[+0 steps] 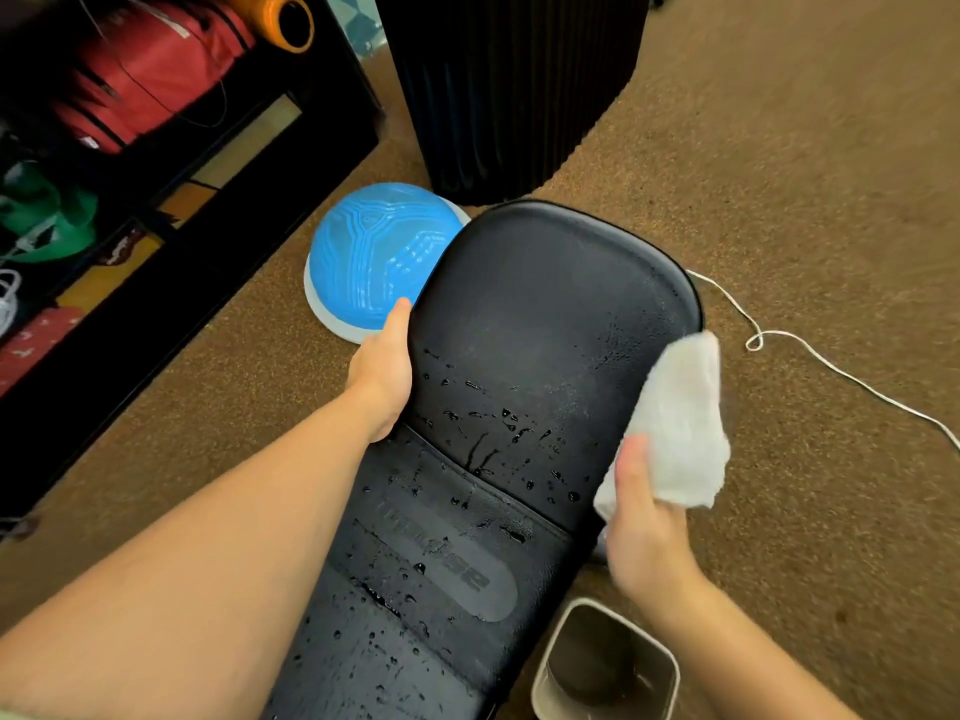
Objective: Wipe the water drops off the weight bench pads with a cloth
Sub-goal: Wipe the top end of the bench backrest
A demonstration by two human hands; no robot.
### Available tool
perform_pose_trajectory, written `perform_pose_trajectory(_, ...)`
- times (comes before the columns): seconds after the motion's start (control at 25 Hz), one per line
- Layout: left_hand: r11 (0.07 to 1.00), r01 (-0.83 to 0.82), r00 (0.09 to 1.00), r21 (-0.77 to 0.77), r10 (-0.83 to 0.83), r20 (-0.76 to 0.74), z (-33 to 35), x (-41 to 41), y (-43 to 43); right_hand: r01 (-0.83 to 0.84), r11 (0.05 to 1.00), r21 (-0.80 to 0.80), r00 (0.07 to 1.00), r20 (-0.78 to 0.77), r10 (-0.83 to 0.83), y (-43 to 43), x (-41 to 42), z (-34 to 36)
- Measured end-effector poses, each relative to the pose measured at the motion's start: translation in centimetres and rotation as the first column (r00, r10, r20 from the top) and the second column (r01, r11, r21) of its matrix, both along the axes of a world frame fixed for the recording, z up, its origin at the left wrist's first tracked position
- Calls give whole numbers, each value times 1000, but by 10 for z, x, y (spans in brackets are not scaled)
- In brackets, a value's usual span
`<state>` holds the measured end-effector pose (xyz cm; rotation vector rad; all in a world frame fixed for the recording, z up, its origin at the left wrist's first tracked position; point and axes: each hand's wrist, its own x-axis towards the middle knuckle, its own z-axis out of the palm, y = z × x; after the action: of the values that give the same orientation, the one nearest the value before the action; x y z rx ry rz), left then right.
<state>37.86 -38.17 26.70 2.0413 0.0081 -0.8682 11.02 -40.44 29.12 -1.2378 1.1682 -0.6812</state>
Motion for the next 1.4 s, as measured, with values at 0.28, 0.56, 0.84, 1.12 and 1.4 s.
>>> perform_pose_trajectory(0.28, 1000, 23, 1000, -9, -23, 9, 2, 0, 2, -790, 322, -522, 549, -836, -8, -84, 94, 28)
perform_pose_trajectory(0.56, 941, 23, 983, -337, -83, -163, 20, 0, 11, -954, -62, -293, 284, -950, 130, -46, 159, 26)
perform_pose_trajectory(0.84, 960, 76, 977, -270, -126, -173, 5, 1, 23, -933, -312, -178, 110, -968, 226, -75, 102, 38)
perform_pose_trajectory(1.12, 918, 81, 982, -387, -141, -129, 6, 2, 16, -969, -69, -239, 229, -965, 128, -61, 159, 36)
perform_pose_trajectory(1.4, 975, 28, 985, -221, -65, -161, -28, 20, 14, -932, -300, -203, 145, -968, 205, -87, 107, 38)
